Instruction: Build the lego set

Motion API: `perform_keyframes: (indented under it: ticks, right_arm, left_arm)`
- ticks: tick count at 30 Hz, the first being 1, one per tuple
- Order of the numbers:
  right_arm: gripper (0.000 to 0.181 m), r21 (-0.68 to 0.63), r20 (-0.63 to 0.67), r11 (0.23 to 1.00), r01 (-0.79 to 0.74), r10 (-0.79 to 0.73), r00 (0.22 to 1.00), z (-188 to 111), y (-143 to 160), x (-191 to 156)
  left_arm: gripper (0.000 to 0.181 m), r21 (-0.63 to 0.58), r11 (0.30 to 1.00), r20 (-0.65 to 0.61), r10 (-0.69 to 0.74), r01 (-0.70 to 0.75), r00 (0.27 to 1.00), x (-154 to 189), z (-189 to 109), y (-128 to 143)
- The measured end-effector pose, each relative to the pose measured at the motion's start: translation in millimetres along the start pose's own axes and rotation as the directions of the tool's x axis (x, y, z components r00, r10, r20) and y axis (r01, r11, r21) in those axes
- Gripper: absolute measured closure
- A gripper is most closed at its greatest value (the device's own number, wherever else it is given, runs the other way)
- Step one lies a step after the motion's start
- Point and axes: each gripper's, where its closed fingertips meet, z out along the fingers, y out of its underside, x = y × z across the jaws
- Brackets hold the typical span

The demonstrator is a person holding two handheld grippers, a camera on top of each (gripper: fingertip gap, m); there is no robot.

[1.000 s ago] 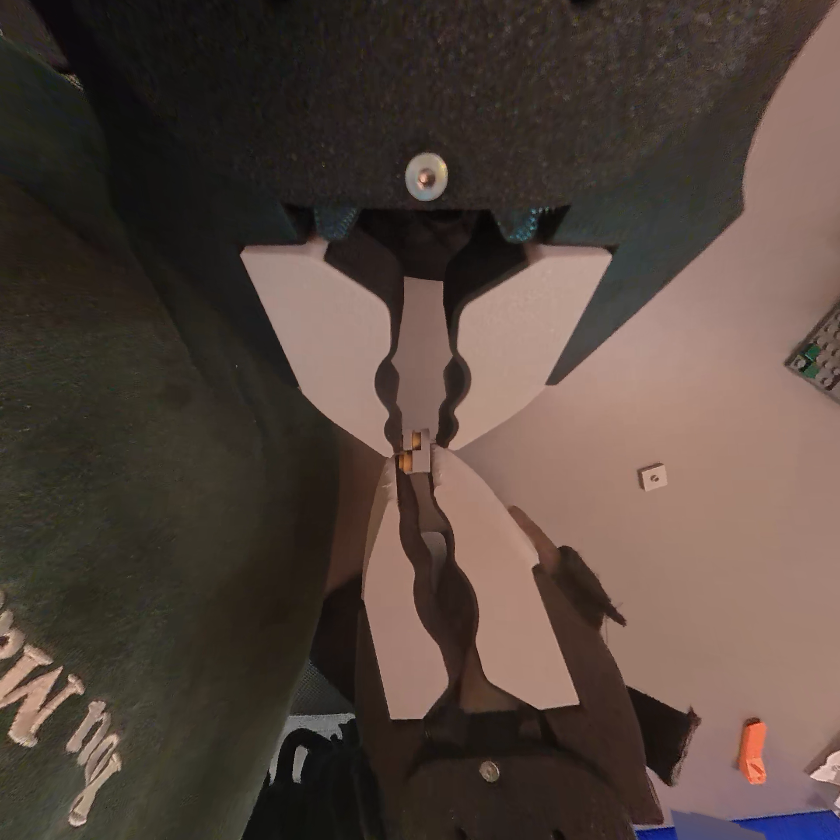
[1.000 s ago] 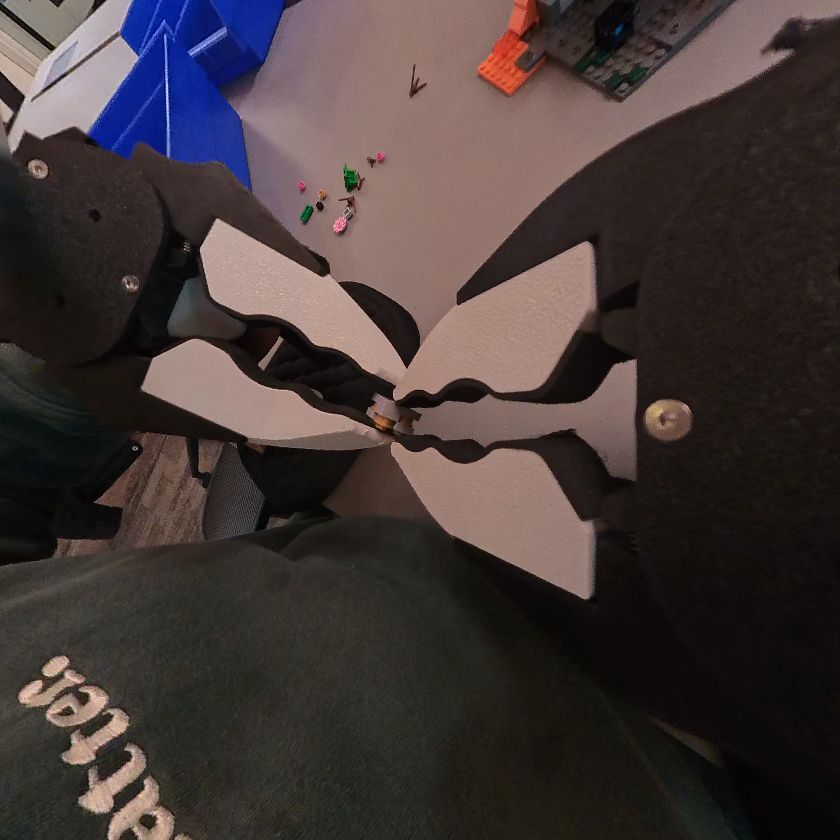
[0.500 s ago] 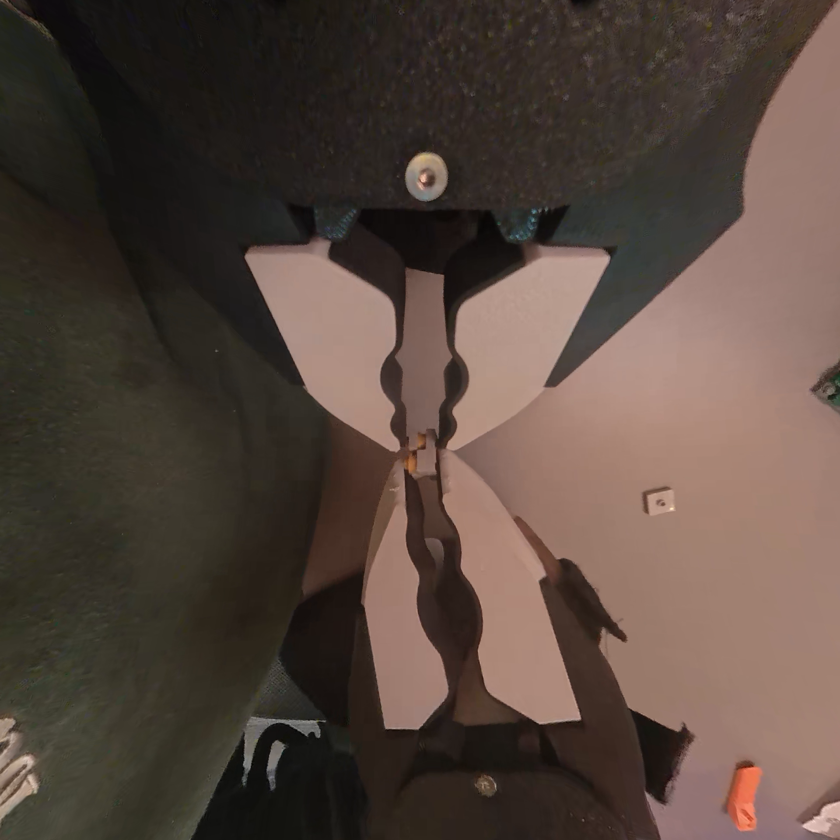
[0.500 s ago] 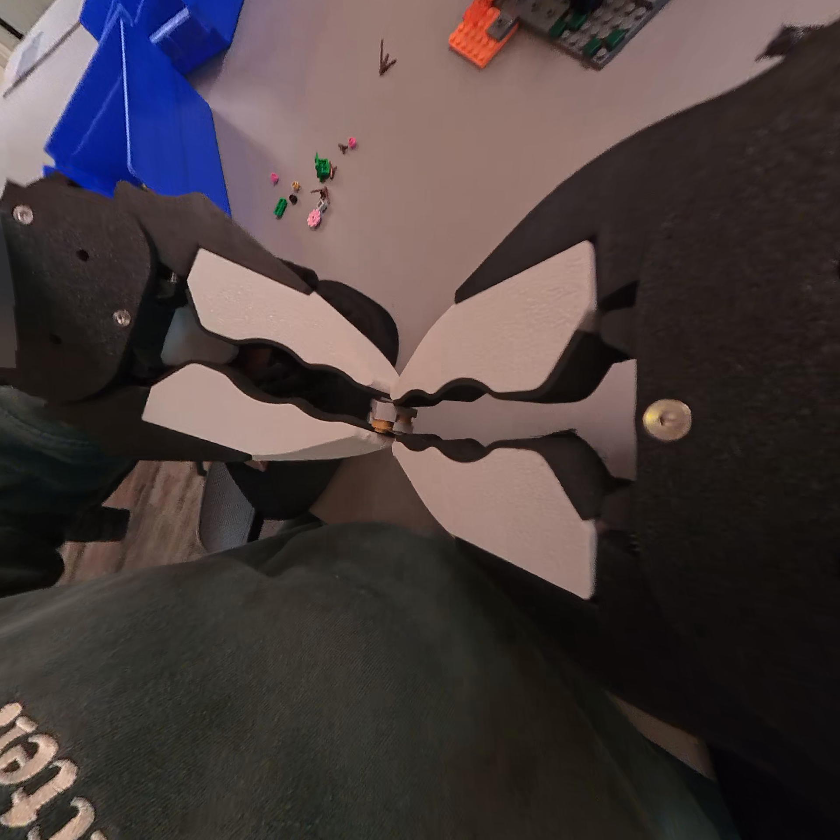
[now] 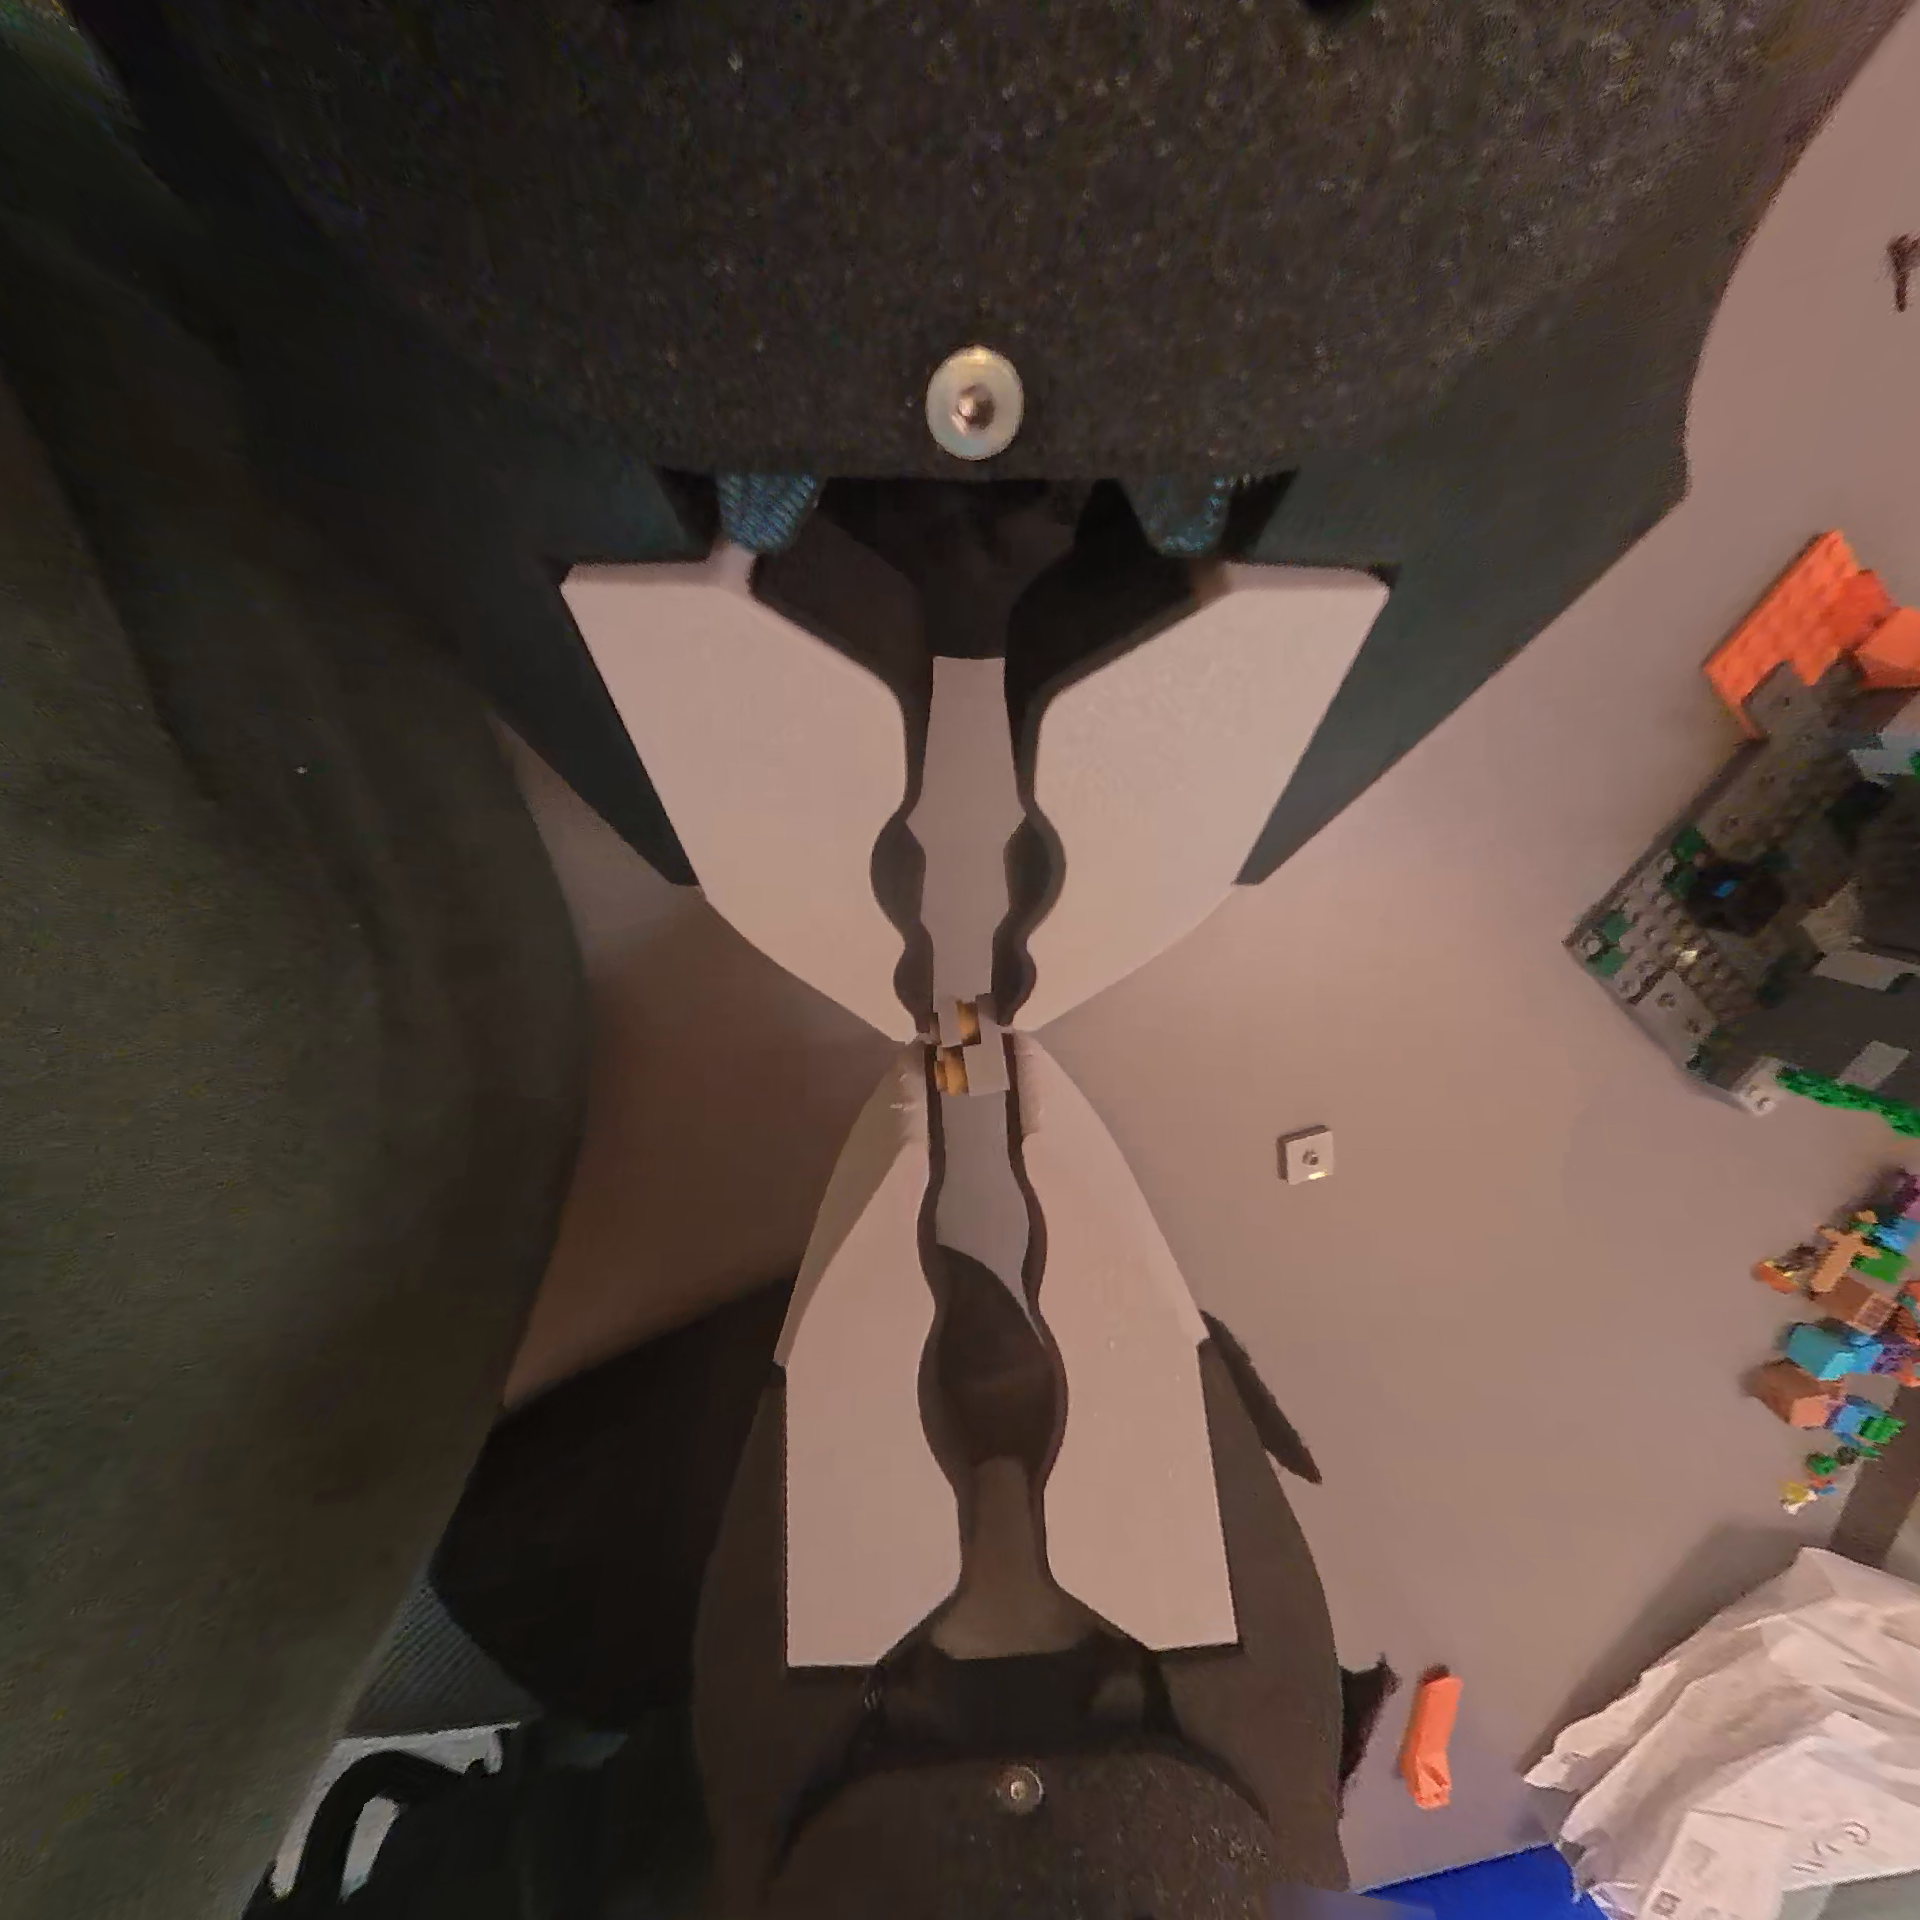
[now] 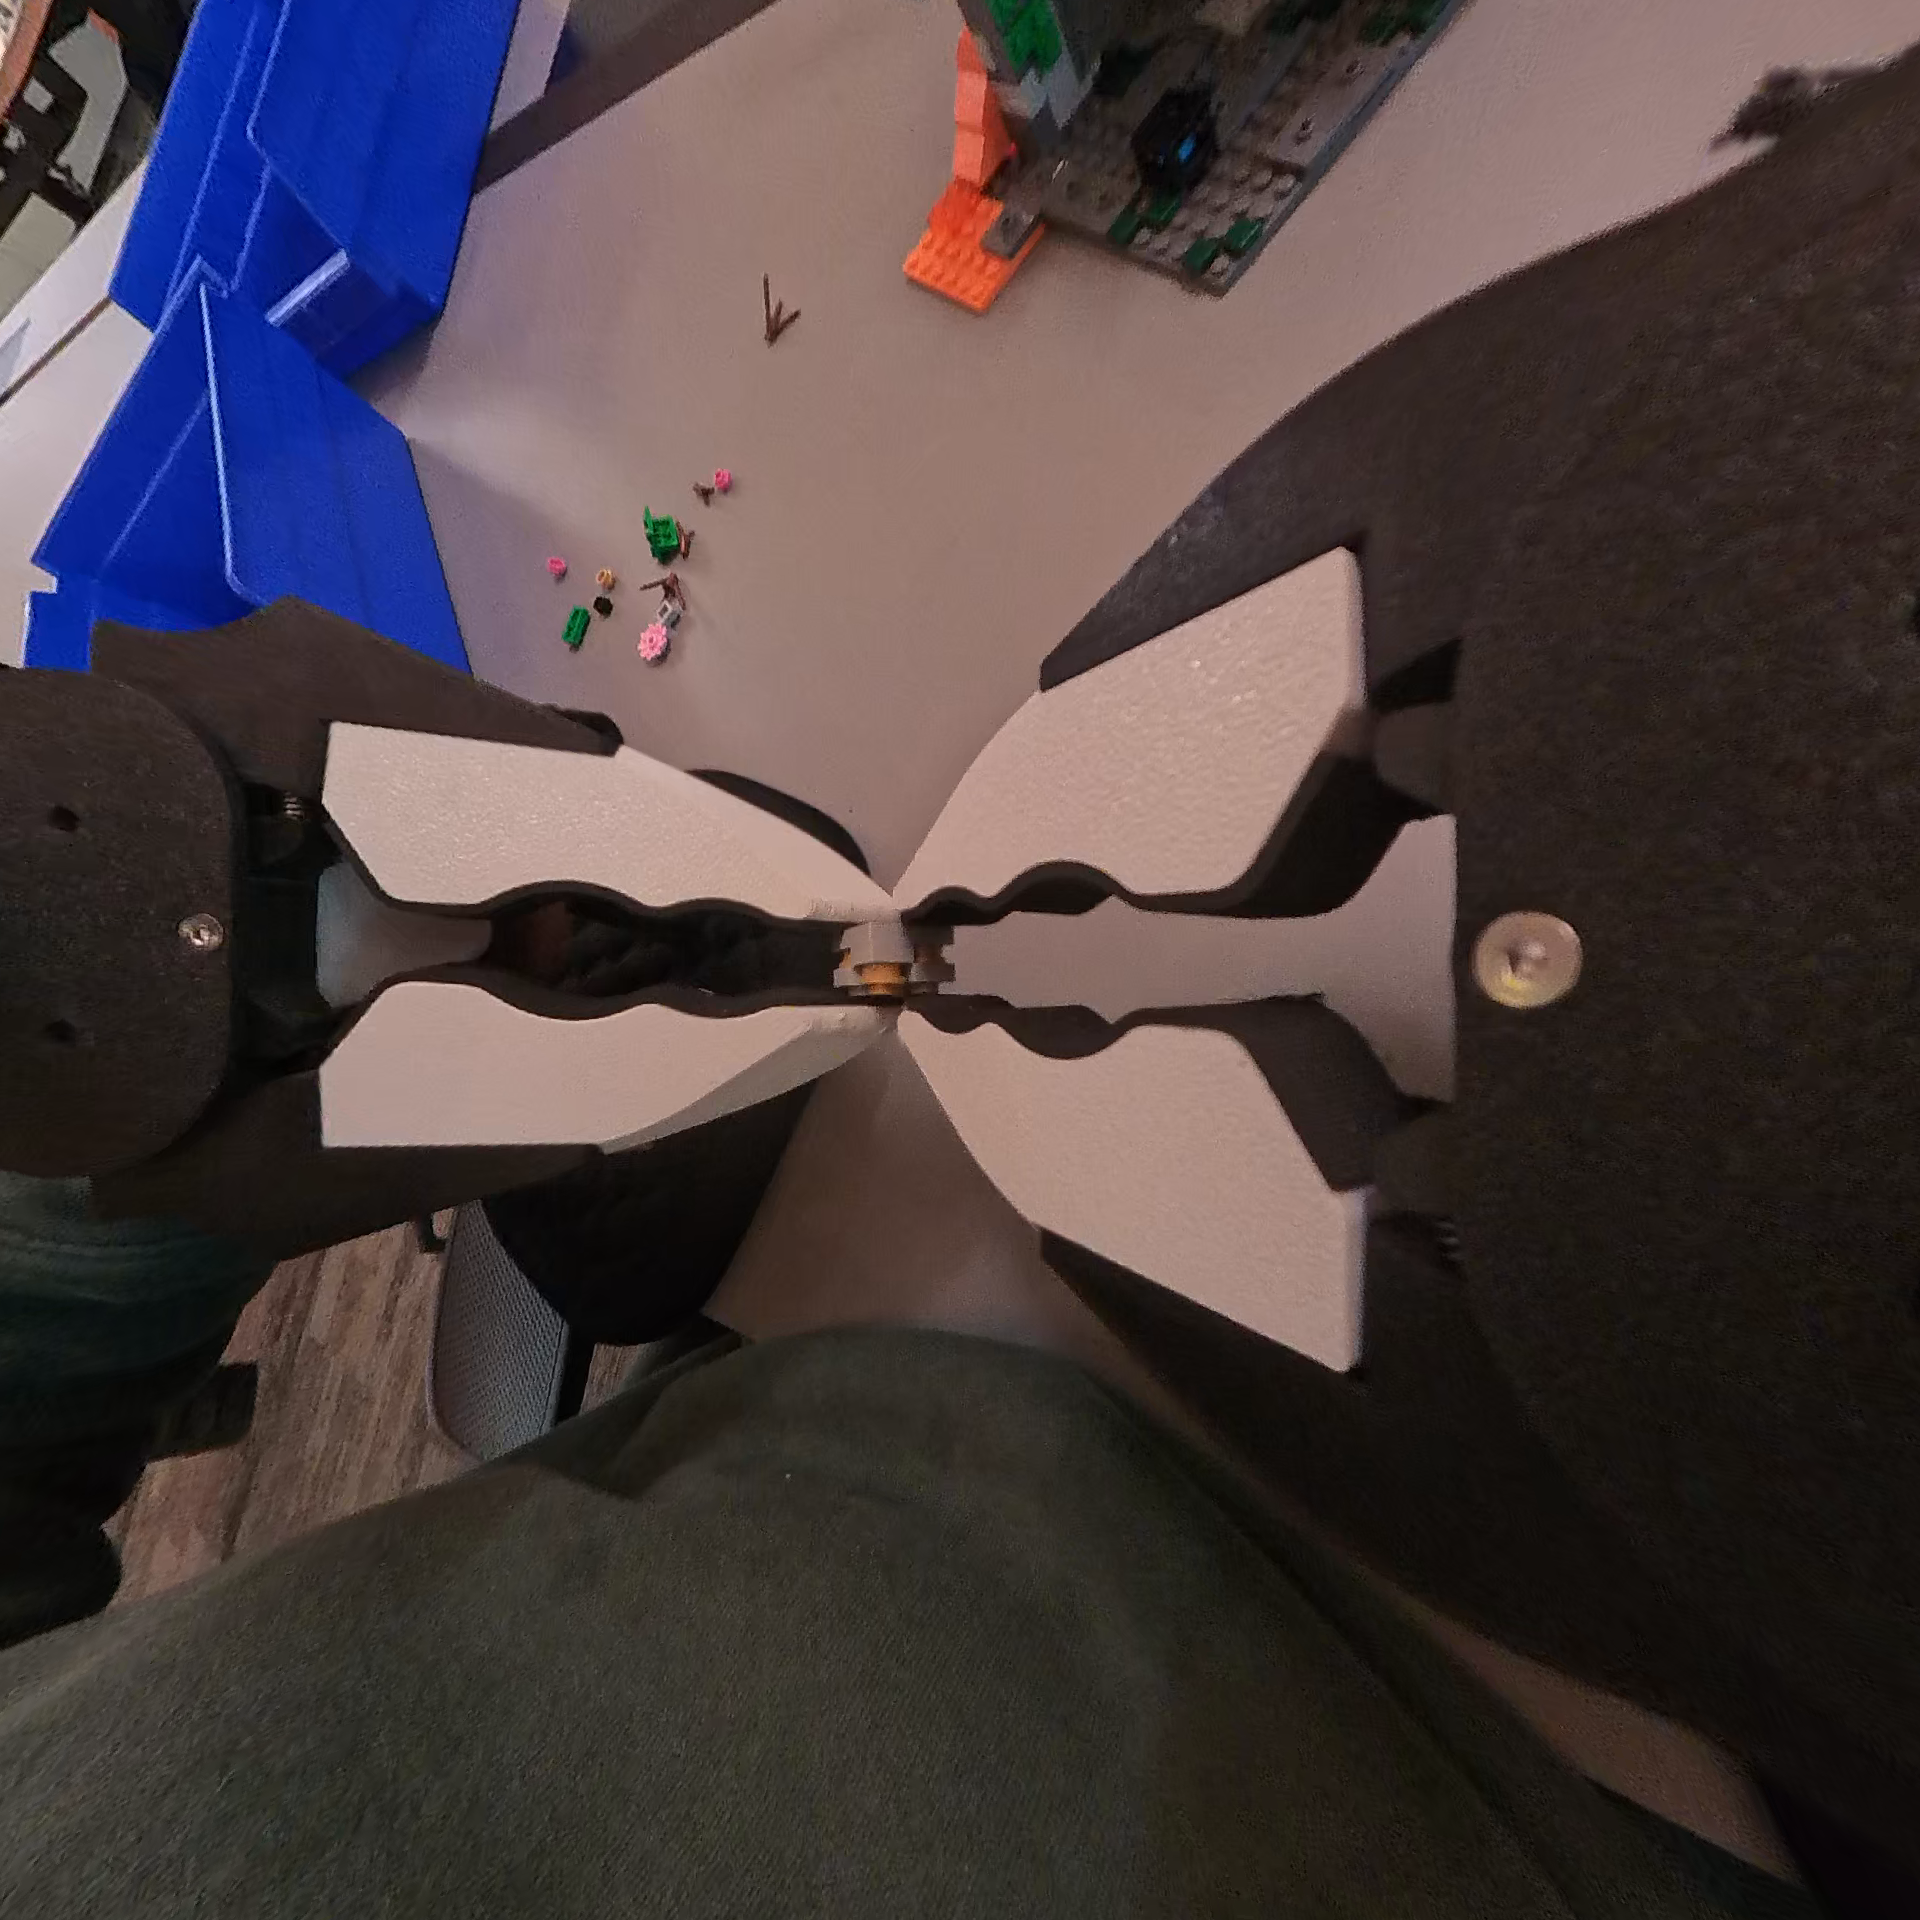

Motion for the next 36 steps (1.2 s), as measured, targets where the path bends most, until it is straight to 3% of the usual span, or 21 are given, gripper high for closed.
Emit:
perform_keyframes:
  ticks: [1,15,22,25,28,30,33,36]
  right_arm:
    - [0.169,0.000,-0.010,1.000,0.009,-0.009,1.000,0,0,0]
    - [0.170,0.022,-0.045,0.998,0.053,-0.052,0.998,1,1,0]
    - [0.170,0.066,-0.010,0.992,-0.106,0.107,0.994,1,1,7]
    - [0.170,0.091,0.027,0.961,-0.263,0.261,0.965,-3,-3,12]
    - [0.170,0.178,0.155,0.815,-0.552,0.531,0.833,-12,-19,21]
    - [0.170,0.208,0.286,0.628,-0.750,0.694,0.661,-19,-29,29]
    - [0.170,0.187,0.463,0.356,-0.915,0.790,0.402,-25,-40,36]
    - [0.170,0.163,0.511,0.288,-0.944,0.793,0.331,-21,-45,32]
  left_arm:
    - [0.170,-0.006,1.000,0.010,0.014,-0.014,1.000,0,0,0]
    - [0.170,-0.038,0.999,0.022,0.028,-0.027,0.999,1,1,0]
    - [0.166,-0.004,1.000,0.035,-0.011,0.011,0.999,-3,2,2]
    - [0.161,0.022,1.000,0.074,-0.016,0.015,0.997,-7,-2,2]
    - [0.158,0.078,0.997,0.174,0.007,-0.021,0.985,-16,-9,-3]
    - [0.156,0.144,0.989,0.246,0.007,-0.043,0.969,-22,-14,-12]
    - [0.154,0.230,0.967,0.380,0.016,-0.112,0.925,-35,-27,-28]
    - [0.154,0.275,0.950,0.423,0.016,-0.146,0.906,-40,-33,-38]
